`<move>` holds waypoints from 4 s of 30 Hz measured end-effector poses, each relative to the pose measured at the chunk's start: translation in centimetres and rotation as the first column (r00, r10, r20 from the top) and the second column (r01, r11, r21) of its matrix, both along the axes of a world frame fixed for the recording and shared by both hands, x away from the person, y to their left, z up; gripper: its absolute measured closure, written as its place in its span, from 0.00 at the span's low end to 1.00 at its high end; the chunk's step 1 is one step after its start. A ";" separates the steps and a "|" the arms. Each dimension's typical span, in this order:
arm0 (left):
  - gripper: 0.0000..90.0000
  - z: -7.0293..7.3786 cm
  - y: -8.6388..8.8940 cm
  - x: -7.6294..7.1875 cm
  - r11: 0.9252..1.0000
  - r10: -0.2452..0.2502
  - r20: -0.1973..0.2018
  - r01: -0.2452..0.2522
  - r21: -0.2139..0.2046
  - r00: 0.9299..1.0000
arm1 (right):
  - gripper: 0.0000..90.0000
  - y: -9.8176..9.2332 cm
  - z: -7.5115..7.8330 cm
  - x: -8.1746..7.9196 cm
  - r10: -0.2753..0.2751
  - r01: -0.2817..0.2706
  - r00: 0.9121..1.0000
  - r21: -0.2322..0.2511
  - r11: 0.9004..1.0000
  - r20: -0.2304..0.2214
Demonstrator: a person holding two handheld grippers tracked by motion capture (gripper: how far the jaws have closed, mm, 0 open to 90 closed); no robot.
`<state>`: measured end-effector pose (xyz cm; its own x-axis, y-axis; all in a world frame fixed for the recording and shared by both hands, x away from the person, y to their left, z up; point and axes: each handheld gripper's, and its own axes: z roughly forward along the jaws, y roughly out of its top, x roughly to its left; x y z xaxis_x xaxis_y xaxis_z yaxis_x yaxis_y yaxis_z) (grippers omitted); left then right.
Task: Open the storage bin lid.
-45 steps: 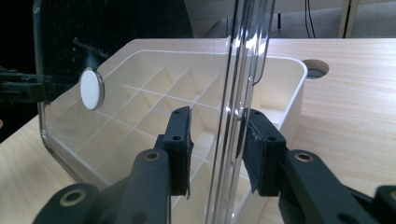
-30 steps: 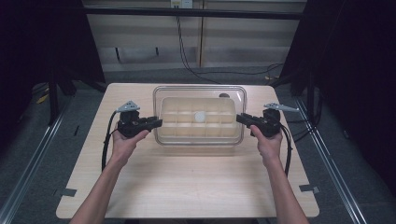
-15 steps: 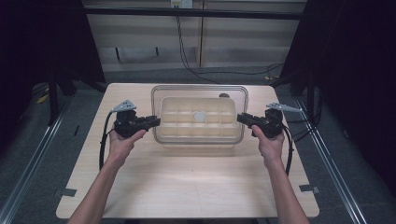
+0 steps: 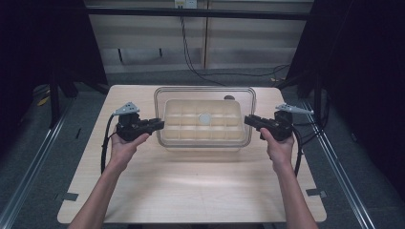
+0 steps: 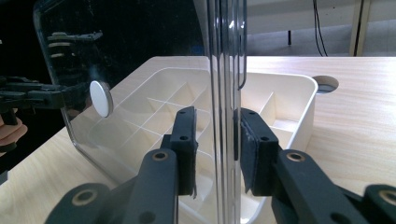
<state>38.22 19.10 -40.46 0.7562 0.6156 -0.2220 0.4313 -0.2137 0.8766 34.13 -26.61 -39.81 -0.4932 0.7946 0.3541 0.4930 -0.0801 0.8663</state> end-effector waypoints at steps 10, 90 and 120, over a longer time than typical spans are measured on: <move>0.81 0.8 0.3 -0.9 1.000 -0.006 0.020 0.006 0.000 1.000 | 0.78 0.1 1.0 -0.9 0.015 -0.015 1.000 -0.001 1.000 0.021; 0.80 -0.7 2.0 -8.2 0.992 -0.060 -0.029 0.062 0.105 0.998 | 0.80 1.7 -0.2 -8.7 0.075 -0.076 0.996 -0.009 0.997 -0.053; 0.80 -2.7 2.0 -11.4 0.981 -0.096 -0.084 0.109 0.162 0.992 | 0.80 1.8 -2.4 -12.0 0.093 -0.097 0.988 -0.029 0.995 -0.121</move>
